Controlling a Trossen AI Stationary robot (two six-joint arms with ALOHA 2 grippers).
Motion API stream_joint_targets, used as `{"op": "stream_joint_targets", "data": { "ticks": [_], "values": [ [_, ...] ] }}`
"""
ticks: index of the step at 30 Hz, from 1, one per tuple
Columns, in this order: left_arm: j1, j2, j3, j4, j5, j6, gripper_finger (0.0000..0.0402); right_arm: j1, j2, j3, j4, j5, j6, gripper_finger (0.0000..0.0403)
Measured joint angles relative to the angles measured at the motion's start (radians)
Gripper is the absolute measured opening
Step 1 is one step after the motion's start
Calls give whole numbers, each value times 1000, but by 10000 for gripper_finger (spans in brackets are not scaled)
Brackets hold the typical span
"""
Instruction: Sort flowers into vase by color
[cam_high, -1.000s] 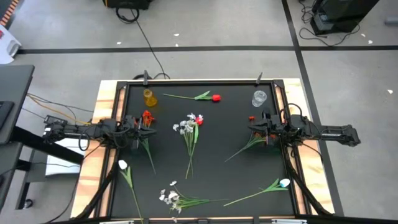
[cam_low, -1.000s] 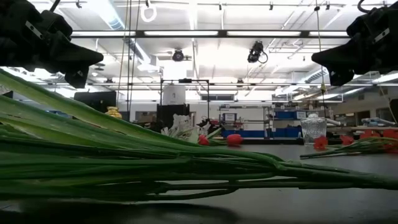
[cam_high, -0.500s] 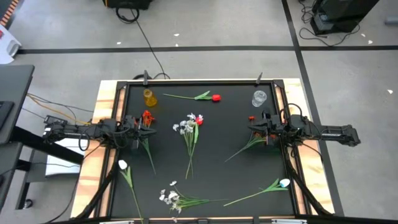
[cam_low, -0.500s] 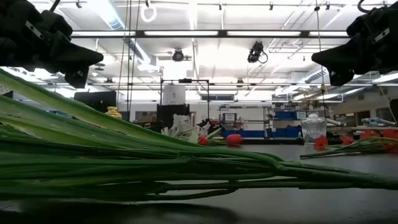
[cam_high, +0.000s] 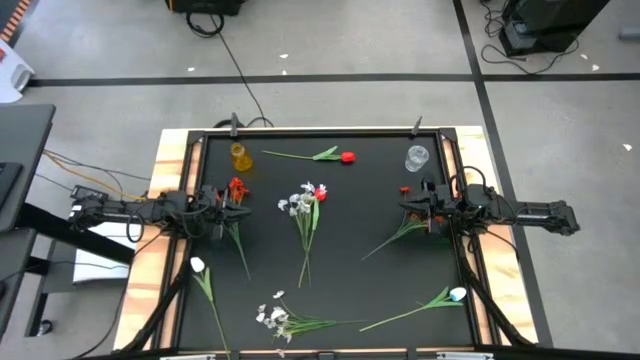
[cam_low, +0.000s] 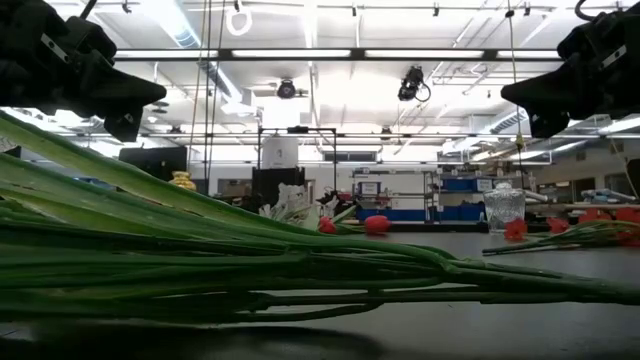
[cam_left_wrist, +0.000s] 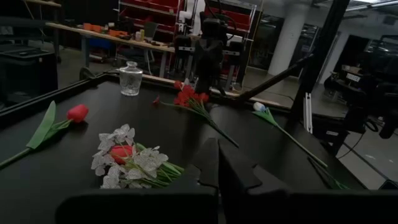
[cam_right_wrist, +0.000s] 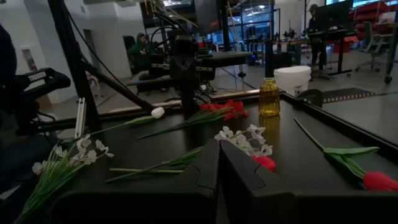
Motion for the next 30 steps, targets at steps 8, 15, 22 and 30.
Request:
{"op": "stream_joint_targets", "data": {
  "ticks": [8,15,22,30],
  "values": [
    [0,0,0,0,0,0,5,0,0,0,0,0,0,23],
    [0,0,0,0,0,0,5,0,0,0,0,0,0,23],
    [0,0,0,59,-7,7,5,0,0,0,2,0,-2,23],
    [0,0,0,196,-10,-151,5,0,0,0,116,1,112,23]
  ]
}}
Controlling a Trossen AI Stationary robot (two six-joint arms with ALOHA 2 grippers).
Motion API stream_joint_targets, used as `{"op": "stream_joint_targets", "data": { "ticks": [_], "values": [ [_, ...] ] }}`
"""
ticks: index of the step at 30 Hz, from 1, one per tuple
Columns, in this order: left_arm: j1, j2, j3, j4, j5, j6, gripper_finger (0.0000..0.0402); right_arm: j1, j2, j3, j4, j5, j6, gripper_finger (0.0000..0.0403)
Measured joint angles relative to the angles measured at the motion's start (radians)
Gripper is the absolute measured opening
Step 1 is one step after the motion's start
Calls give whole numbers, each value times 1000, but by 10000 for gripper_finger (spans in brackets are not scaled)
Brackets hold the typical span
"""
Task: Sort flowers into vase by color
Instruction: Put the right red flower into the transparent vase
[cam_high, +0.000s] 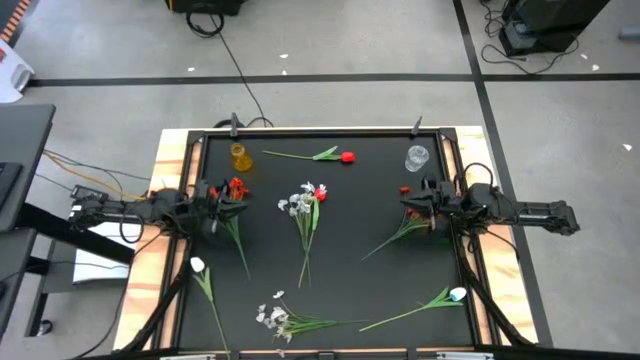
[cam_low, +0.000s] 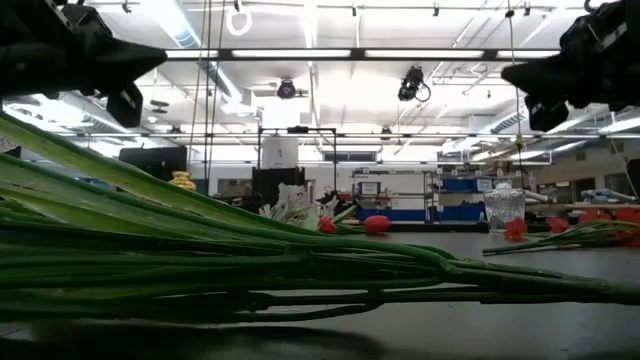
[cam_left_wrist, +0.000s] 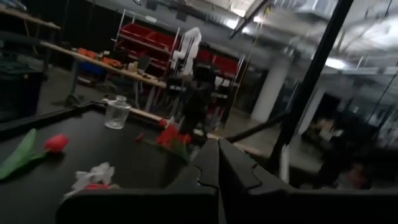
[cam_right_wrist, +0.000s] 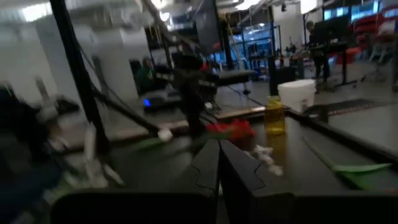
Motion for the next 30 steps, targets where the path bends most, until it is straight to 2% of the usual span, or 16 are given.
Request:
{"op": "stream_joint_targets", "data": {
  "ticks": [3,6,9,13,15,18,20,24,30],
  "values": [
    [0,0,0,23,0,-57,5,0,0,0,76,62,64,23],
    [0,0,0,23,-35,-70,5,0,-1,0,138,198,89,23],
    [0,0,0,23,-48,-78,5,0,0,0,131,305,125,23],
    [0,0,0,22,-62,-69,5,0,0,0,131,391,221,23],
    [0,0,0,22,-119,-117,5,0,1,0,124,444,363,23],
    [0,6,0,22,-268,-215,5,0,19,0,96,528,572,23],
    [1,9,0,19,-310,-214,5,-1,41,0,101,528,650,23],
    [2,46,0,14,-314,-217,5,-1,101,0,135,470,753,23],
    [23,136,2,10,-284,-349,32,0,223,6,313,454,778,23]
  ]
}}
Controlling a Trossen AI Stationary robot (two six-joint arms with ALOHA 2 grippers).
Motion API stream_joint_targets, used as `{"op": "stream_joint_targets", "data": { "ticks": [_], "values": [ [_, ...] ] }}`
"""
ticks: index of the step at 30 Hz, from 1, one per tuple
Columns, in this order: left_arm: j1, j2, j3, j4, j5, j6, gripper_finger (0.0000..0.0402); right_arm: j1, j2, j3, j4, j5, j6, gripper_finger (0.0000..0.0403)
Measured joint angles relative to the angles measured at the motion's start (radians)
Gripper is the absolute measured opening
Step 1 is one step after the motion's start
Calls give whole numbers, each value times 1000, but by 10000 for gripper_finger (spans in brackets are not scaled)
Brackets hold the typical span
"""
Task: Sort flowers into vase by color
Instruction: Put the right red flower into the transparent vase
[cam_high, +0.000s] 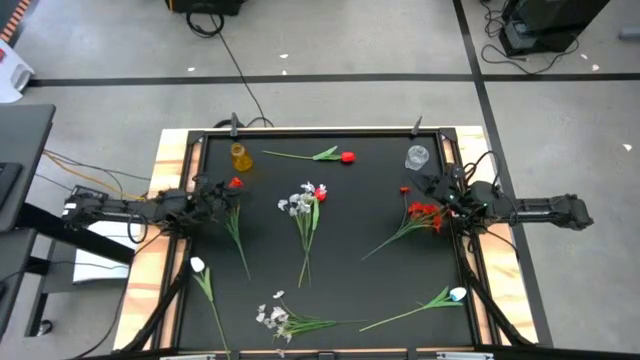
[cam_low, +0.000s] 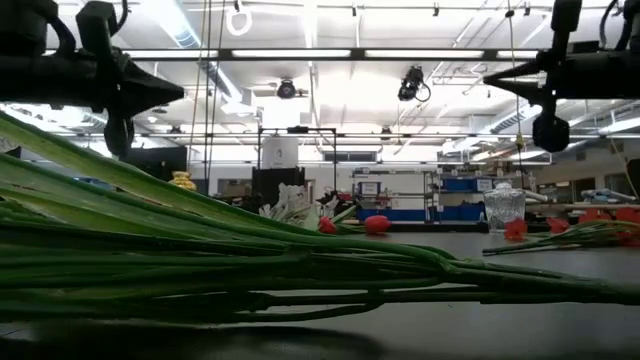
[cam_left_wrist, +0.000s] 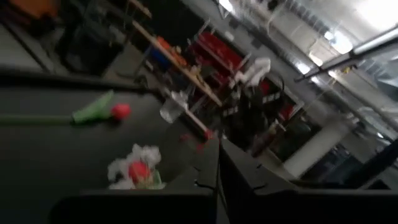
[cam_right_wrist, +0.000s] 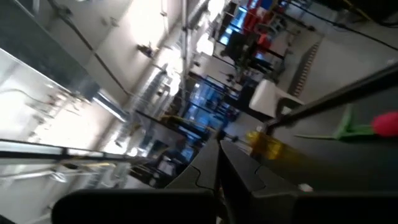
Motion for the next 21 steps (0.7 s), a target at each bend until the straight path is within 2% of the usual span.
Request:
{"op": "stream_joint_targets", "data": {
  "ticks": [5,9,16,21],
  "values": [
    [0,89,40,-5,18,9,67,0,120,77,14,32,-19,23],
    [1,147,87,-5,18,1,81,0,230,147,14,124,-11,23],
    [48,238,167,-14,47,-99,85,-2,390,290,14,258,-31,20],
    [74,300,219,-8,56,-128,84,-13,501,420,-117,247,67,18]
  ]
}}
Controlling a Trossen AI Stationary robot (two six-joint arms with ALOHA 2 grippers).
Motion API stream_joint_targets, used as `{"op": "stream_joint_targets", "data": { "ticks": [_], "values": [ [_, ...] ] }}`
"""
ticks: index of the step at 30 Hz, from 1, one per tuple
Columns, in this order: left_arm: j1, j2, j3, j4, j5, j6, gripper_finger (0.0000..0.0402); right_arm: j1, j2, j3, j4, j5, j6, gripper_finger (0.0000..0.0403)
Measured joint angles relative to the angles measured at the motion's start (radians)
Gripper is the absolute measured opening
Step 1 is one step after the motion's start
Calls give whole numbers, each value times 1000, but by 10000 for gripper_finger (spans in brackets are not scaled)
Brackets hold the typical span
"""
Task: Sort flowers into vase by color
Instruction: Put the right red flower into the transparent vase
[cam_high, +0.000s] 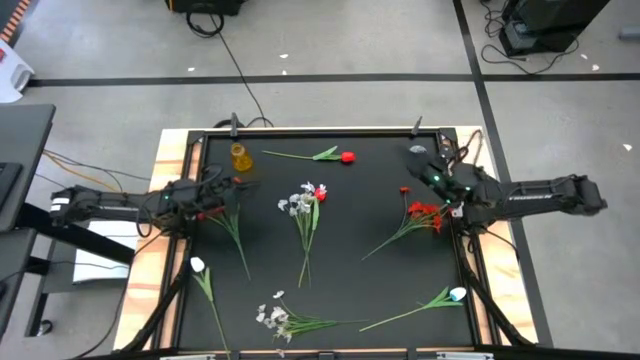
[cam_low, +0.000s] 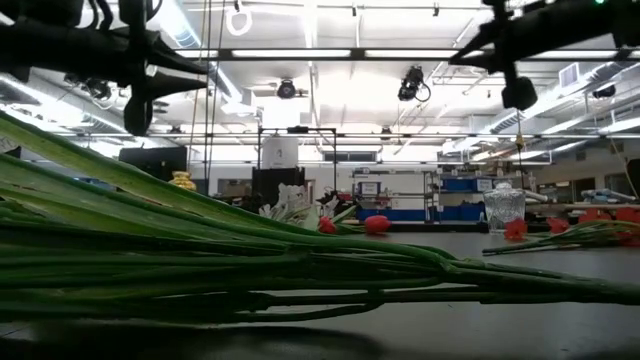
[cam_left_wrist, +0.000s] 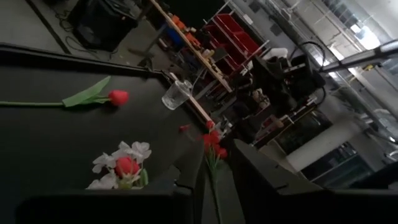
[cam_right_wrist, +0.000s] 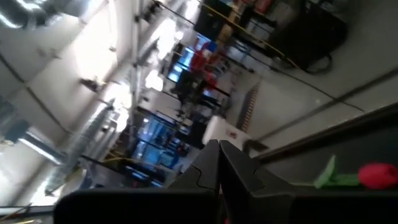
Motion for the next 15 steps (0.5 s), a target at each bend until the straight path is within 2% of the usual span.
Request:
{"op": "stream_joint_targets", "data": {
  "ticks": [6,10,15],
  "values": [
    [4,46,14,17,2,61,84,-1,155,178,-357,-87,287,18],
    [4,75,14,12,29,32,84,-1,254,266,-571,-240,436,19],
    [3,124,14,12,56,19,84,20,370,343,-815,-409,539,30]
  ]
}}
